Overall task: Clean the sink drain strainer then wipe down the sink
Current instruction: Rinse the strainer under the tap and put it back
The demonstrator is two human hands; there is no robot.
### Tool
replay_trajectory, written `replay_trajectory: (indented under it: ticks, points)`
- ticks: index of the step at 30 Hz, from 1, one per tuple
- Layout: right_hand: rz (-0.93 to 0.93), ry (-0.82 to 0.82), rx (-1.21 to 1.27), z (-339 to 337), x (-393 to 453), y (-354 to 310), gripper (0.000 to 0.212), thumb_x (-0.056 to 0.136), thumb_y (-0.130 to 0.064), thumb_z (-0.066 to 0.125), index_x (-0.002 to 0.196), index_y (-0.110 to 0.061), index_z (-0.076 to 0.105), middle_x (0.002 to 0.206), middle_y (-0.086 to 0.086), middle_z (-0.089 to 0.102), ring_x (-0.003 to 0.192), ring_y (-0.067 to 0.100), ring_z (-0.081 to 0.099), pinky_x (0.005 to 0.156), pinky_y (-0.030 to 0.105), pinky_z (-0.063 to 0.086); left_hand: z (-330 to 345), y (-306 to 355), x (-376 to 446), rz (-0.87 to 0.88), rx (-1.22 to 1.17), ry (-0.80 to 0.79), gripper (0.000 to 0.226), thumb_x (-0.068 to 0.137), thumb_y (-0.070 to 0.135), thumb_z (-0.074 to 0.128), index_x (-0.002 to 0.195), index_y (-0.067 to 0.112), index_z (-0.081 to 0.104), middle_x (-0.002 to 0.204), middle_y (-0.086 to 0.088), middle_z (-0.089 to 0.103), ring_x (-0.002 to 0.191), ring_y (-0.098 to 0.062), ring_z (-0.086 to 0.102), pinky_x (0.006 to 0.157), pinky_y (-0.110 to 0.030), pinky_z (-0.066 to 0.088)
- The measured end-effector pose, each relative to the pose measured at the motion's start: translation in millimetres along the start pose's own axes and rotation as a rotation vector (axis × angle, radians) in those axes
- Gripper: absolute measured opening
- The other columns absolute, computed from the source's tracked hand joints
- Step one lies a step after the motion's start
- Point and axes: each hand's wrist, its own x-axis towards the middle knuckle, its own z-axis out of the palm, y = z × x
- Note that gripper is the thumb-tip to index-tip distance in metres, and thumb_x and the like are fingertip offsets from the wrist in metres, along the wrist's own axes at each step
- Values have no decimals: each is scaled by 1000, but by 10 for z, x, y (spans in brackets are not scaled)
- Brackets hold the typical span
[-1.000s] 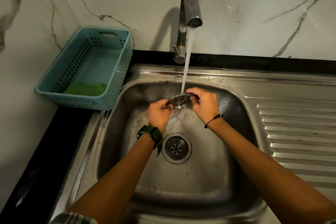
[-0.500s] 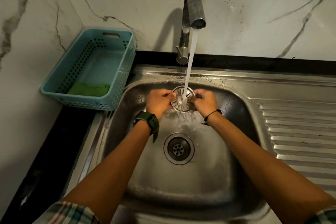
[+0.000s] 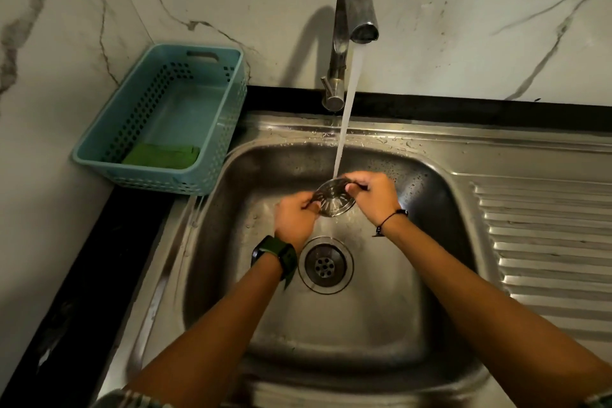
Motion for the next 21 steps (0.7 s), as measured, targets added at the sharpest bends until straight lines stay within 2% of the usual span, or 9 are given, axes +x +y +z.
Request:
replay_trajectory:
  ticks: [2, 6, 8, 12, 15, 16, 17, 19, 21]
  points:
    - [103, 52, 123, -70, 82, 31, 25, 86, 4, 56, 106, -2, 69, 105, 16, 71, 99, 25, 64, 92, 34, 51, 48, 160, 52, 99, 72, 4, 24, 86, 6, 55, 107, 8, 67, 98, -9, 71, 90, -18, 67, 88, -34, 54]
    - [217, 109, 265, -151, 211, 43, 21, 85, 6, 55, 101, 1, 68, 101, 21, 70, 85, 18, 61, 77, 27, 51, 69, 397, 159, 211, 94, 8, 24, 85, 7, 58, 108, 5, 66, 101, -9, 71, 87, -15, 66, 86, -31, 54]
    - [237, 91, 272, -136, 271, 9, 19, 84, 4, 58, 98, 0, 69, 99, 20, 71, 83, 18, 61, 78, 30, 51, 23, 426, 215, 159, 32, 22, 22, 85, 6, 59, 106, 4, 66, 102, -11, 71, 88, -17, 67, 83, -31, 55]
    - [286, -53, 255, -63, 401, -181, 11, 81, -5, 64, 90, -4, 71, 97, 18, 71, 91, 30, 67, 83, 41, 57, -159, 333, 222, -101, -290, -11, 10, 87, 7, 56, 91, 8, 65, 94, -11, 70, 81, -14, 68, 64, -18, 57]
    - [355, -333, 158, -92, 433, -319, 5, 82, -6, 65, 78, -7, 66, 87, 16, 68, 61, 19, 64, 45, 24, 53, -291, 177, 113, -251, -446, -83, 9, 87, 4, 55, 87, 9, 62, 88, -9, 69, 80, -14, 68, 62, -19, 58]
    - [373, -428, 116, -109, 427, -347, 4, 83, -6, 64, 79, -6, 65, 89, 19, 67, 54, 17, 63, 41, 20, 50, -319, 119, 77, -275, -470, -103, 8, 87, 3, 55, 87, 7, 62, 89, -10, 69, 81, -16, 69, 63, -20, 58]
    - [387, -504, 85, -127, 407, -357, 3, 84, -6, 63, 84, -3, 64, 95, 23, 67, 59, 19, 67, 49, 24, 56, -327, 69, 42, -287, -480, -114, 8, 86, 3, 56, 88, 6, 62, 89, -11, 69, 81, -18, 68, 62, -21, 58]
    - [404, -582, 53, -160, 360, -345, 15, 86, -3, 60, 100, 2, 63, 109, 25, 65, 90, 30, 69, 79, 39, 59, -313, -3, -7, -277, -474, -109, 8, 86, 2, 56, 89, 5, 63, 86, -9, 69, 77, -16, 68, 59, -19, 57]
    - [407, -610, 68, -229, 323, -313, 23, 88, -1, 56, 110, 5, 60, 110, 23, 64, 87, 24, 67, 75, 34, 58, -259, -16, -27, -230, -432, -95, 11, 86, 3, 57, 94, 2, 64, 84, -7, 68, 74, -13, 67, 57, -17, 56]
